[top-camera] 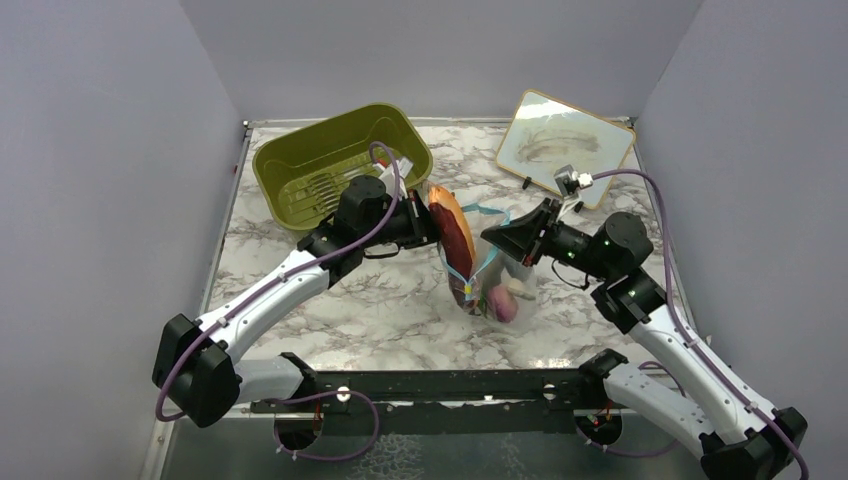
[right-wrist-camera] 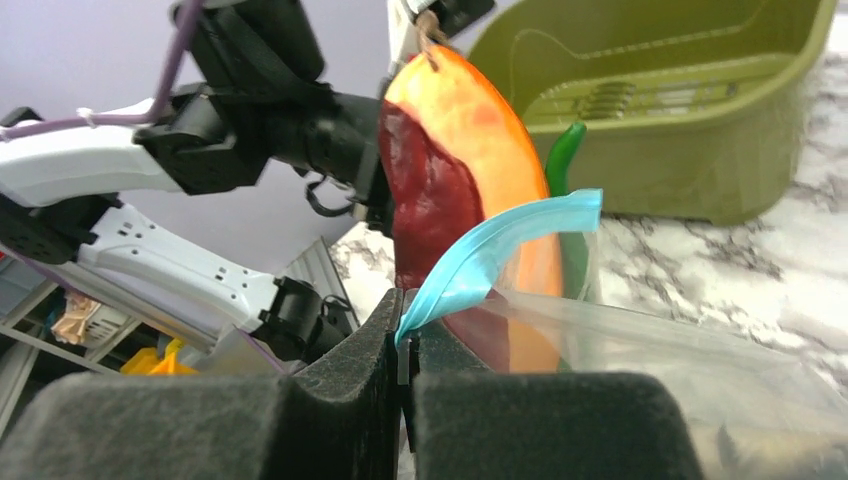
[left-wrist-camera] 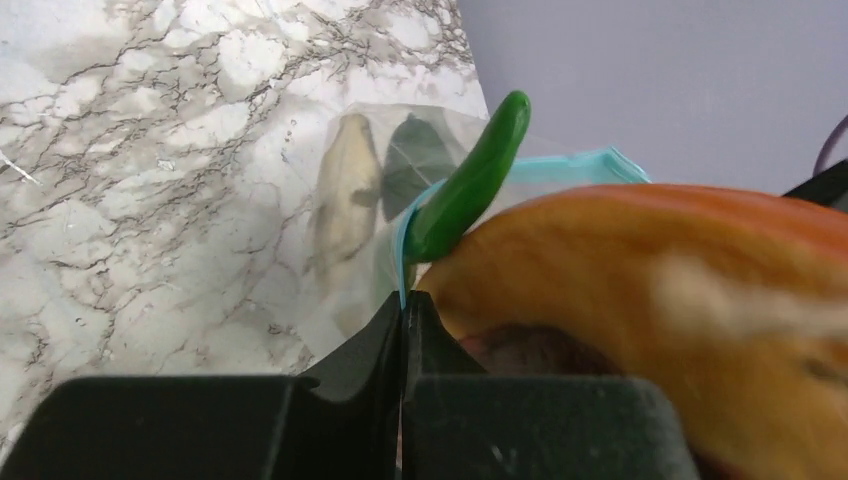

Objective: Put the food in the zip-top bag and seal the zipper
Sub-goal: Adjust the zipper food storage bag at the center of the board.

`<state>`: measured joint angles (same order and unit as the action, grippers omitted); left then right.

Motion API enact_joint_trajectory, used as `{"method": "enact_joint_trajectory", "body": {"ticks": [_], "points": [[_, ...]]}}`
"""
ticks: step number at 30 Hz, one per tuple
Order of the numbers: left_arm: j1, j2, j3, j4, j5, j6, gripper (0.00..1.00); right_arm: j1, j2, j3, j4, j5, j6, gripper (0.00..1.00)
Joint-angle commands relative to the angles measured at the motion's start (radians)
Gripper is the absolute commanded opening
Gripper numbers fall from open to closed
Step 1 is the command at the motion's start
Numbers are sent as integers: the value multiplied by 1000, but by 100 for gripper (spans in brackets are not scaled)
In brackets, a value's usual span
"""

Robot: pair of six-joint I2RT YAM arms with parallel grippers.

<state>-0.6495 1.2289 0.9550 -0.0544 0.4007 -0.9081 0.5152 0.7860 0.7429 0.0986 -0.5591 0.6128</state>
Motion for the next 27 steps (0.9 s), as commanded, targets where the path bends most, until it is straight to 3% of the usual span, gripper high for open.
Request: {"method": "enact_joint_trajectory", "body": {"ticks": [1, 8, 17, 21, 27], "points": [[-1, -43, -10, 71, 4, 12, 0, -6, -6, -8, -73, 94, -21, 4], [-1, -53, -31, 101, -72, 61, 0, -6, 36, 49, -477, 337, 30, 29], [-1, 17, -49, 147, -67, 46, 0, -6, 41, 220, -806, 510, 130, 44], [-1, 24, -54, 159, -77, 43, 0, -6, 19, 272, -823, 500, 152, 45], [-1, 22, -57, 161, -75, 41, 0, -6, -1, 197, -775, 581, 286, 47]]}}
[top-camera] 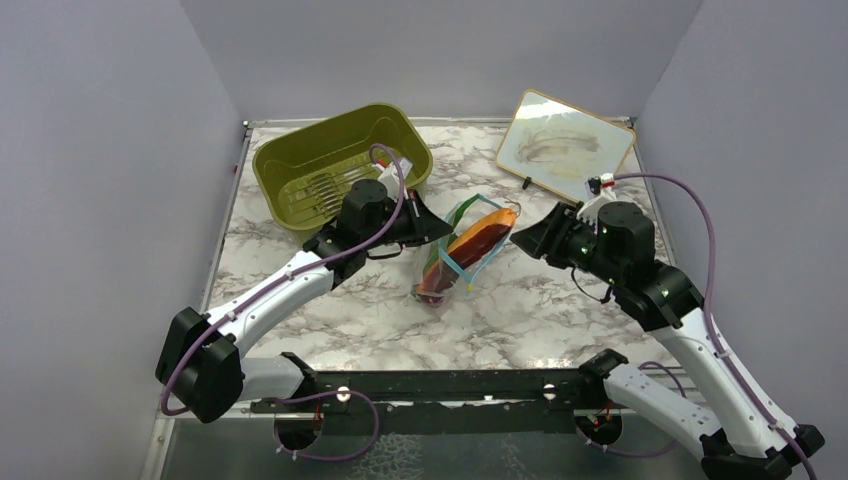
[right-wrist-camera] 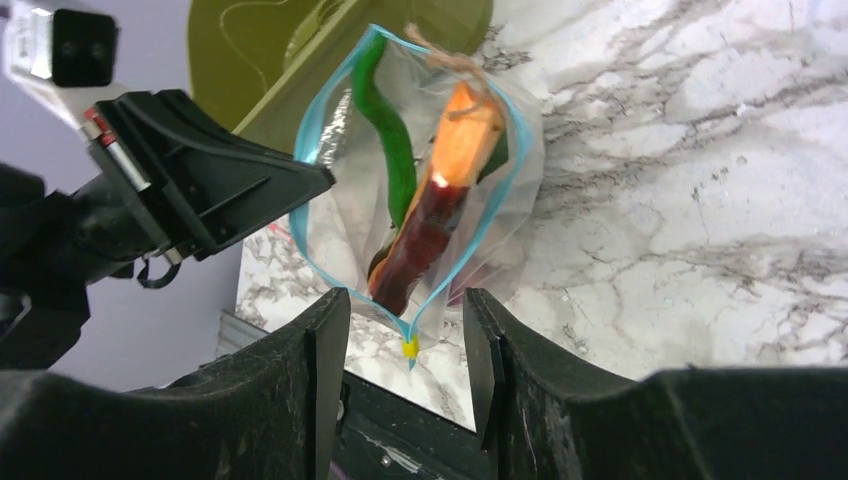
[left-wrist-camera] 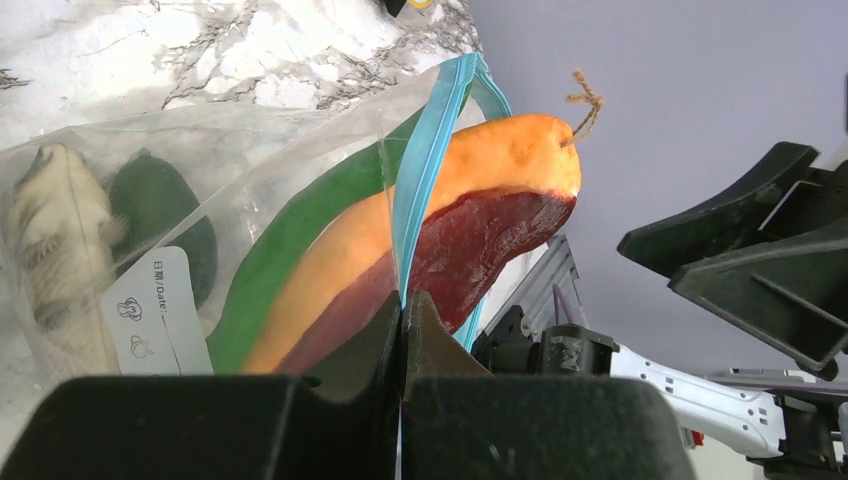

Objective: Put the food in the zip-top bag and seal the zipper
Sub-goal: Adjust the zipper food storage bag at the center of the board.

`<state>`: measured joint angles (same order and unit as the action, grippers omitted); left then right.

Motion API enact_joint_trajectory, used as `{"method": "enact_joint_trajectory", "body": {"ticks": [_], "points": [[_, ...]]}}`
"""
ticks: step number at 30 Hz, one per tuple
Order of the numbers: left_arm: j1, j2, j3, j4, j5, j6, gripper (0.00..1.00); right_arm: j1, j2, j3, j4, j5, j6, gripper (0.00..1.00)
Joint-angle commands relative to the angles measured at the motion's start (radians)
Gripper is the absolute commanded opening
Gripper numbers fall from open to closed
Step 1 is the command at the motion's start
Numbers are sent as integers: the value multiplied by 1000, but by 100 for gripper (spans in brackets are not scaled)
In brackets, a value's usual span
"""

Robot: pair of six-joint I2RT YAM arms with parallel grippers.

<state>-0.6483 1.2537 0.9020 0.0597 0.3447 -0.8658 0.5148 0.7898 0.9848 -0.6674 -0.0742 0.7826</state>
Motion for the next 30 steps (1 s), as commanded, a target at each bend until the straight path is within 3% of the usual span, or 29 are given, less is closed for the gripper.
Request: {"method": "enact_joint_trajectory", "body": {"ticks": [1, 6, 15, 18, 21, 22, 30], "points": [[-2, -4, -5, 46, -21, -1, 0, -6, -7, -57, 27, 100, 135, 47], [-3, -10, 4, 37, -21, 9, 0, -6, 67, -46, 159, 111, 142, 47], [-3, -23, 11, 37, -4, 10, 0, -6, 220, -7, 220, 82, 120, 43], [-3, -29, 12, 42, 4, 10, 0, -6, 229, -12, 259, 107, 91, 30], [-3, -35, 19, 46, 10, 15, 0, -6, 227, 6, 286, 127, 34, 5], [-4, -38, 22, 46, 8, 21, 0, -6, 224, 24, 290, 126, 9, 1], [-4, -30, 38, 89, 25, 35, 0, -4, 245, 229, 134, 130, -151, 1]]}}
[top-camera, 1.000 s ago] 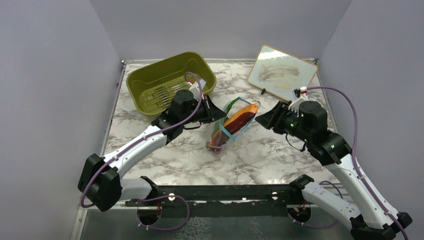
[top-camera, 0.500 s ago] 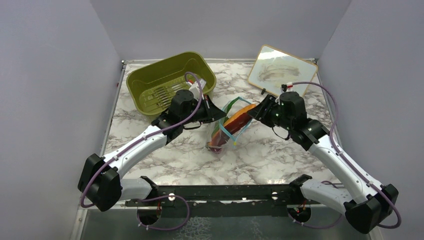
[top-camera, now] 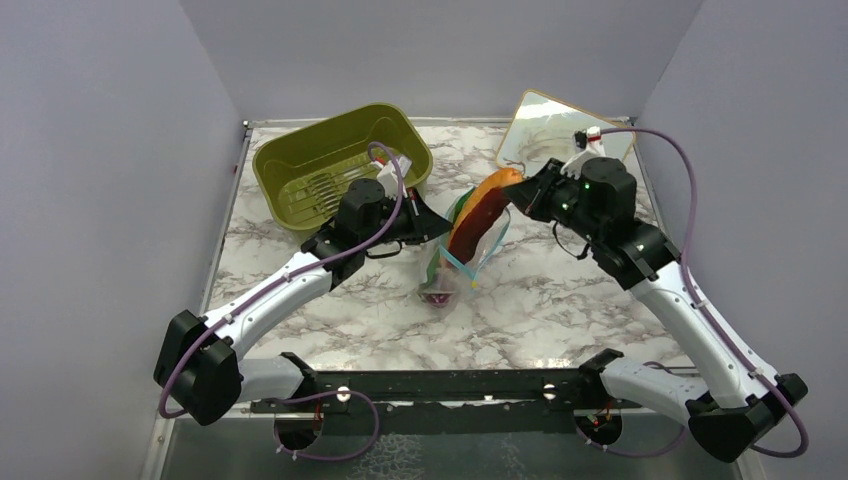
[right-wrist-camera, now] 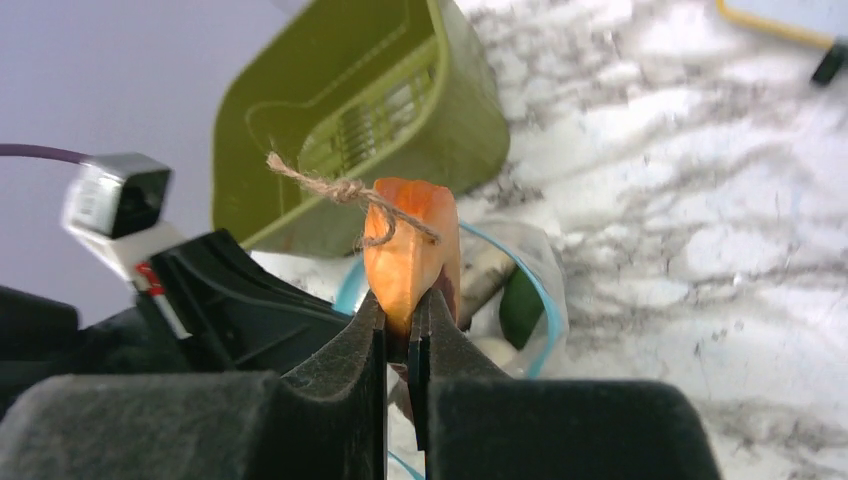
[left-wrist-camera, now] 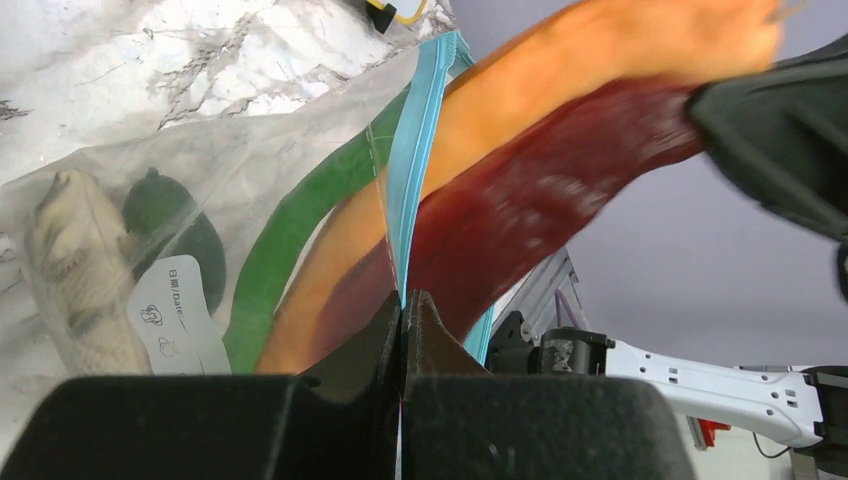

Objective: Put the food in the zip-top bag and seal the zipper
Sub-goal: Adjust the zipper food storage bag at the center of the board.

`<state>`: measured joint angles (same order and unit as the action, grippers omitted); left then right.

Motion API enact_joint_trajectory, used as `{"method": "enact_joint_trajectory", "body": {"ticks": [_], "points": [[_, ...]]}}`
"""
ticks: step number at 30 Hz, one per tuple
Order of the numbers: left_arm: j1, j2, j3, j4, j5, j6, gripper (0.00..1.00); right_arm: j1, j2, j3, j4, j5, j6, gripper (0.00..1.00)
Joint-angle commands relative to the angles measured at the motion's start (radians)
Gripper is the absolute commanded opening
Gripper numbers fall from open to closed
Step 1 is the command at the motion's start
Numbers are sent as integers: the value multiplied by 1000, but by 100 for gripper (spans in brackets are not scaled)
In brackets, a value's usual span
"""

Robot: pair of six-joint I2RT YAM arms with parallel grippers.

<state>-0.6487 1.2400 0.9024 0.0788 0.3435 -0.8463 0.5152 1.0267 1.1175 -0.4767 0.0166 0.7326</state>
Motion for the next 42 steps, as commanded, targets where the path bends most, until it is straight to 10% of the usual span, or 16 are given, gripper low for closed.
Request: {"method": "enact_joint_trajectory", "body": {"ticks": [1, 12, 42], "points": [[-3, -15, 40, 79, 31, 12, 0, -4, 14, 110, -80, 40, -108, 1], [-13, 0, 65, 260, 38, 9, 0, 31, 177, 322, -393, 61, -178, 1], [-98, 61, 24, 458, 61, 367, 0, 60, 298, 280, -417, 6, -241, 1]]}}
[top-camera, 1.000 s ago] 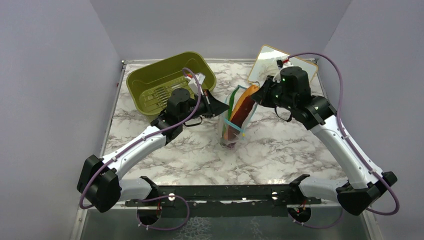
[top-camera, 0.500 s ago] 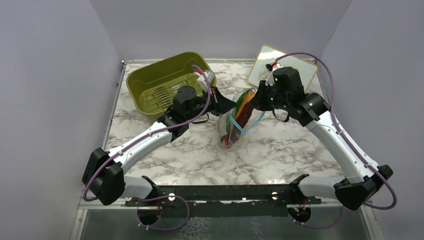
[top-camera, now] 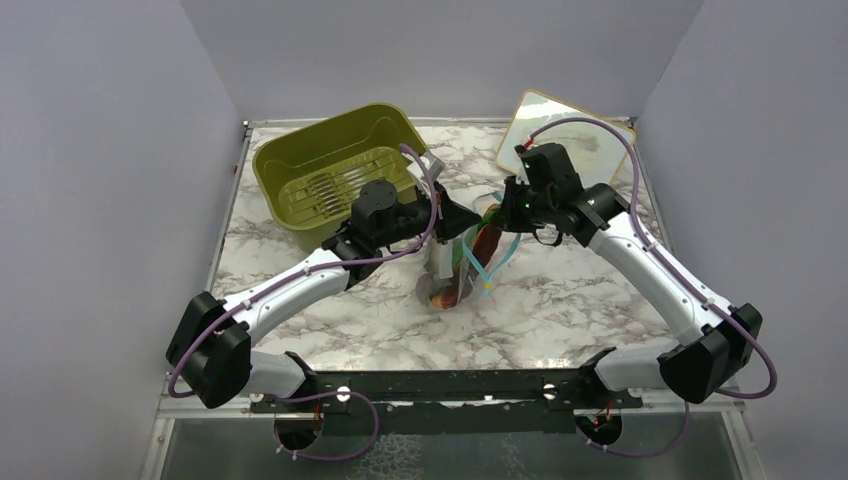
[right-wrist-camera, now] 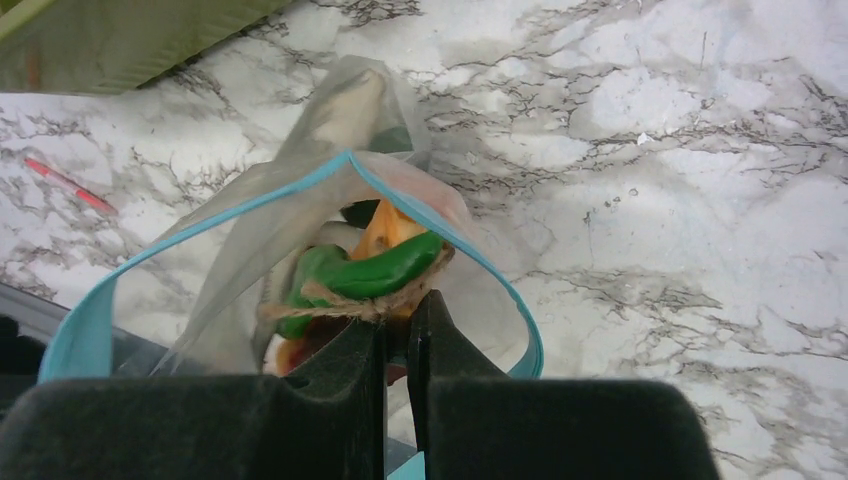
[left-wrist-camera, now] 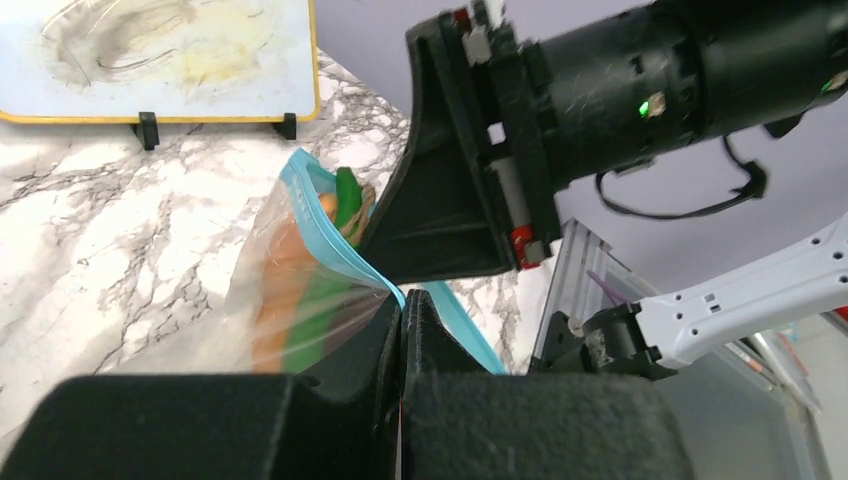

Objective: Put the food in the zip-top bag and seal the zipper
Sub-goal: Adjust the zipper food storage bag at the center of the board.

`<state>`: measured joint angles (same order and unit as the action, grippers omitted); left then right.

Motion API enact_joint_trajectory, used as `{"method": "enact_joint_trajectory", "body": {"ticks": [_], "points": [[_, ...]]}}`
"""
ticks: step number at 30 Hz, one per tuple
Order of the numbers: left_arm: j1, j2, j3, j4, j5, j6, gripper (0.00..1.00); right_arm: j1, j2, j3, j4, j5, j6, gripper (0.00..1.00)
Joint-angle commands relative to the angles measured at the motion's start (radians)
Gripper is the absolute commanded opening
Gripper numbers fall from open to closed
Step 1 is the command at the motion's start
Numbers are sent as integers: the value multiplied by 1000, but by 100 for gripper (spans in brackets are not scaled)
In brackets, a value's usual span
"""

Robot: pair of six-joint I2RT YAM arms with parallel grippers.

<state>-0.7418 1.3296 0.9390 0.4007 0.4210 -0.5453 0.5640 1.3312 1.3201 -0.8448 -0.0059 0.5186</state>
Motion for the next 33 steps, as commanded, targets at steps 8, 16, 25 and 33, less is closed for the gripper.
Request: {"method": "enact_joint_trajectory", "body": {"ticks": [8, 16, 25, 33], "points": [[-8, 13, 19, 222, 56, 8, 0, 14, -67, -82, 47, -148, 87, 1], [-13, -13, -63, 346, 134, -22, 0, 13, -128, -258, 161, 26, 198, 1], [-13, -1, -120, 443, 161, -23, 0, 14, -197, -295, 311, -153, 140, 8], [-13, 11, -125, 474, 159, -13, 0, 14, -179, -142, 89, -133, 37, 30]]}}
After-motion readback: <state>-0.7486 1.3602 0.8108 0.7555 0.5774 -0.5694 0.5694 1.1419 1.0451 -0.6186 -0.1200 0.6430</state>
